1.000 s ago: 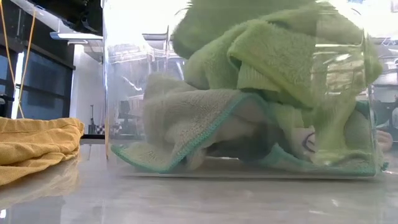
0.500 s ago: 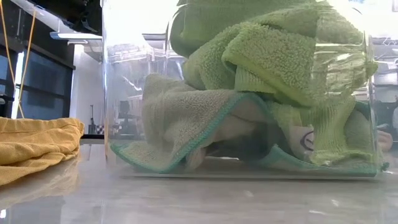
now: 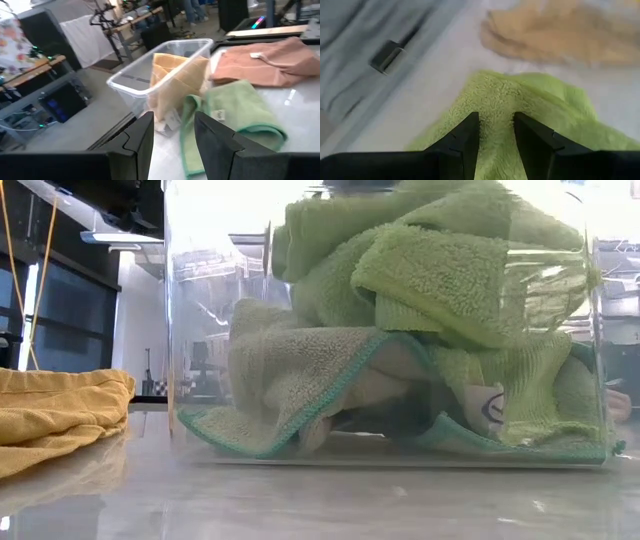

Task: Sort towels by color in basket
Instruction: Put the light green towel into the bottom transparent bin, then put the green towel into the bottom transparent bin

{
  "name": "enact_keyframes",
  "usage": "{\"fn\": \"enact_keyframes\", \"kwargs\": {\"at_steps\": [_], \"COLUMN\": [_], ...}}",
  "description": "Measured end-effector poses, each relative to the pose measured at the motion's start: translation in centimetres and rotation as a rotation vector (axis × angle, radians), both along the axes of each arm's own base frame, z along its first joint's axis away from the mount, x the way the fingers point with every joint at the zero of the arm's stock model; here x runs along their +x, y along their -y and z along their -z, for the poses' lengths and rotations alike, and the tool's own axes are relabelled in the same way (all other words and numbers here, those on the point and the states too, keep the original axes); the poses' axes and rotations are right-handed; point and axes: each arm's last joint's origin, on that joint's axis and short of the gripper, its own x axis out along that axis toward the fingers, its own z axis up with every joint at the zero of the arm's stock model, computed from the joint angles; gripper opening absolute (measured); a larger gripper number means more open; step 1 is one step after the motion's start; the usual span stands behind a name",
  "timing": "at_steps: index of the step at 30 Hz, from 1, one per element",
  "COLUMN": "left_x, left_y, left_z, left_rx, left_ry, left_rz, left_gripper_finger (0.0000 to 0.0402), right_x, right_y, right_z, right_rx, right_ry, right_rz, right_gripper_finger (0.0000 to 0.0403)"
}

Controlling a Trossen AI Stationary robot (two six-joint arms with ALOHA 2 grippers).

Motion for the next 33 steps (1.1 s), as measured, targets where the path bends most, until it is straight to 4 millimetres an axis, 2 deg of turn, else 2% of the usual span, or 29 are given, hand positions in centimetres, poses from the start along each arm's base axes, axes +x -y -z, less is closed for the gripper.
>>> {"fn": "enact_keyframes", "kwargs": {"at_steps": [2,4,10,12,14,16,19,23,28,30,33], "left_x": [0.0,0.0,0.1,0.3,0.5,0.9,1.4,2.0,2.8,3.1,3.4], "left_y": [0.0,0.0,-0.1,-0.2,-0.2,-0.4,-0.5,-0.8,-2.3,-3.1,-4.1], "left_z": [0.0,0.0,0.1,0.3,0.6,1.0,1.7,2.6,3.0,3.1,3.2], "left_rx": [-0.011,-0.014,-0.012,-0.007,-0.001,0.005,0.01,0.02,-0.057,-0.081,-0.084], "left_ry": [-0.005,-0.005,-0.009,-0.017,-0.029,-0.045,-0.062,-0.088,-0.052,-0.062,-0.072], "left_rz": [0.015,0.016,0.008,0.002,-0.007,-0.019,-0.039,-0.065,-0.122,-0.133,-0.166], "left_gripper_finger": [0.0127,0.0127,0.0127,0.0127,0.0127,0.0127,0.0127,0.0127,0.0127,0.0127,0.0127], "right_x": [-0.4,-1.4,-6.1,-7.7,-9.2,-10.8,-12.9,-14.5,-15.9,-16.1,-15.3], "right_y": [-0.1,0.1,2.0,3.3,5.1,7.1,9.7,12.6,15.4,16.5,17.9], "right_z": [-1.4,-3.7,-10.1,-11.2,-11.4,-10.4,-7.6,-1.8,3.8,5.2,6.4], "right_rx": [0.012,0.007,-0.175,-0.216,-0.235,-0.224,-0.165,-0.114,-0.089,-0.092,-0.055], "right_ry": [0.065,0.141,0.314,0.353,0.369,0.357,0.39,0.466,0.493,0.489,0.454], "right_rz": [-0.046,-0.075,0.002,0.063,0.144,0.241,0.389,0.612,0.776,0.821,0.848], "right_gripper_finger": [0.0119,0.0119,0.0119,0.0119,0.0119,0.0119,0.0119,0.0119,0.0122,0.013,0.0157]}}
